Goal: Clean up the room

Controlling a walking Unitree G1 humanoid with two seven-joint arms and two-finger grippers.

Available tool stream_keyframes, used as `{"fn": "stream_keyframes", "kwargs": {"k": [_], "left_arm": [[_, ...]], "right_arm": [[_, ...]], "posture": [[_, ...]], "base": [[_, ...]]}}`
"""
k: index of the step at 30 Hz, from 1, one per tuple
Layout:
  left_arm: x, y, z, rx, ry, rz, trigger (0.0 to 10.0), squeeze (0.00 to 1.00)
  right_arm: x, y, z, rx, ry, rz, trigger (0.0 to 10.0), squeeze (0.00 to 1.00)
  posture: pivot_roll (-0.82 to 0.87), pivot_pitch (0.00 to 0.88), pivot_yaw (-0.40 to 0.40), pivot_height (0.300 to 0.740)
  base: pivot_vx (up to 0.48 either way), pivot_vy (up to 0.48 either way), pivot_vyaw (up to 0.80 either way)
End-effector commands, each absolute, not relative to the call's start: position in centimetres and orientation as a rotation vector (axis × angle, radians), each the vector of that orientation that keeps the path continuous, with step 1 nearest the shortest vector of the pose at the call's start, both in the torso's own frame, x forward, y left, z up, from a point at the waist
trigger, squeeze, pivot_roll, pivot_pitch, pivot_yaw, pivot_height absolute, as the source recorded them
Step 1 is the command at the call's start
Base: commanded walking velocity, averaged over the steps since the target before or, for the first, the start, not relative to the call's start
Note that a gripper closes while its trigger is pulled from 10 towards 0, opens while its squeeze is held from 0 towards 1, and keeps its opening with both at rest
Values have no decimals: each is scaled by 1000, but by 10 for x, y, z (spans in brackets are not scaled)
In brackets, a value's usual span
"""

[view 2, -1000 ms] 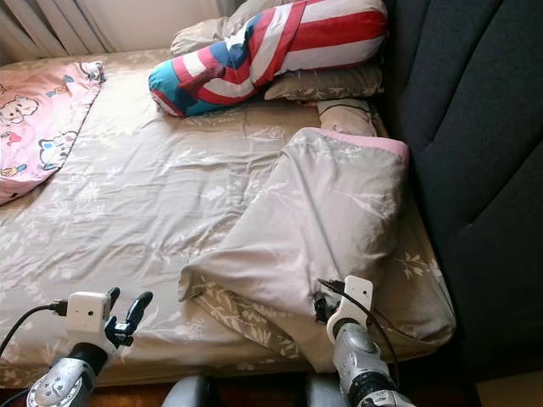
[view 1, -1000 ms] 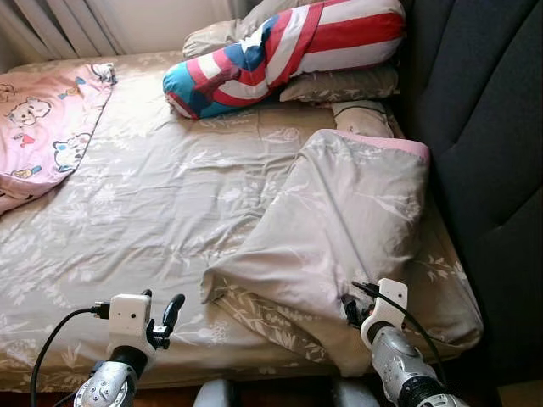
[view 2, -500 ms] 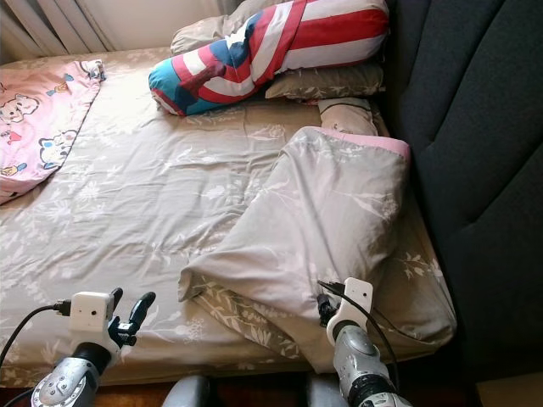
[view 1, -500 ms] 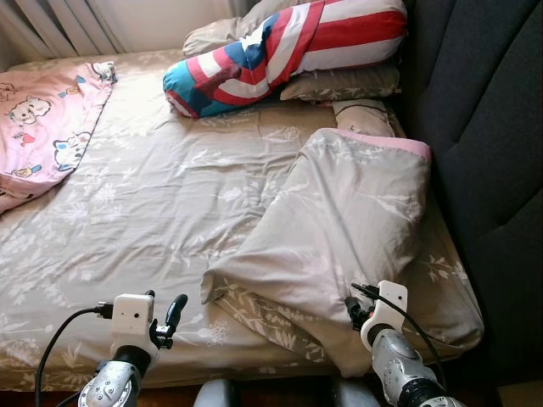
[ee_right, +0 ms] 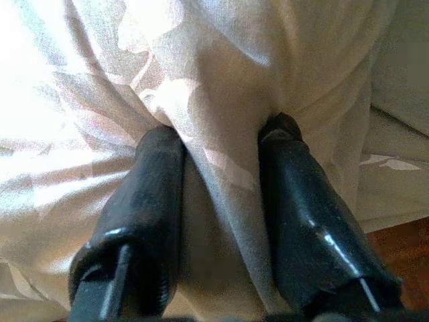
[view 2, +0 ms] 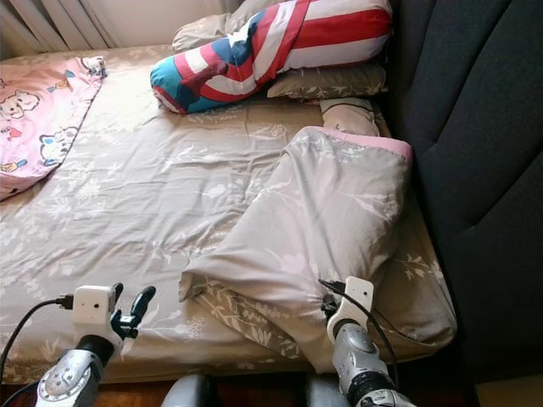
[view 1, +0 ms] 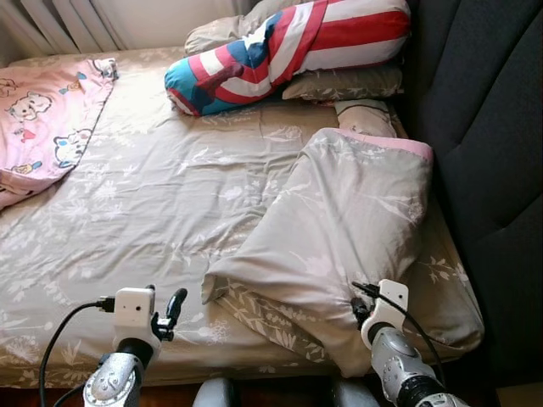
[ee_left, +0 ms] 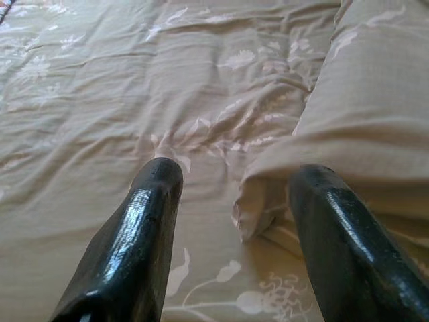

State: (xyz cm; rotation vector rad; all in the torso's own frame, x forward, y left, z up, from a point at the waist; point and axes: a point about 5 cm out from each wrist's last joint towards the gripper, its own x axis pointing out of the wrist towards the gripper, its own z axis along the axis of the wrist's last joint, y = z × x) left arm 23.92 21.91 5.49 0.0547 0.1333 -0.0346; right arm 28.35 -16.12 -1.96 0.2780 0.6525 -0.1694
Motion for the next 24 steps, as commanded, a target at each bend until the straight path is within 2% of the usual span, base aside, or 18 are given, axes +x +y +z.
{"fn": "stream_keyframes", "kwargs": {"k": [1, 8, 15, 17, 18, 20, 24], "left_arm": [[238, 223, 50, 53, 145, -8, 10000, 0], [240, 216, 52, 48, 136, -20, 10000, 0], [241, 217, 51, 41, 130, 6, 10000, 0], [240, 217, 52, 37, 126, 14, 10000, 0], [239, 218, 52, 34, 125, 19, 10000, 0], [239, 218, 51, 34, 125, 19, 10000, 0], [239, 217, 51, 29, 126, 24, 10000, 0]], "right_arm": [[267, -164, -35, 296, 741, -212, 0, 0], [269, -183, -31, 278, 719, -280, 0, 0], [274, -213, -20, 251, 667, -385, 0, 0], [279, -238, -8, 220, 601, -475, 0, 0], [281, -262, 5, 184, 538, -554, 0, 0], [282, -272, 10, 167, 519, -581, 0, 0], [276, -322, 36, 96, 431, -739, 0, 0]], "posture": [[23, 167, 43, 665], [-11, 158, 25, 665], [-20, 155, 8, 665], [-25, 154, 5, 665], [-33, 151, 3, 665], [-33, 151, 3, 665], [-45, 149, -2, 665]], "base": [[0, 0, 0], [0, 0, 0], [0, 0, 0], [0, 0, 0], [0, 0, 0], [0, 0, 0], [0, 0, 0]]}}
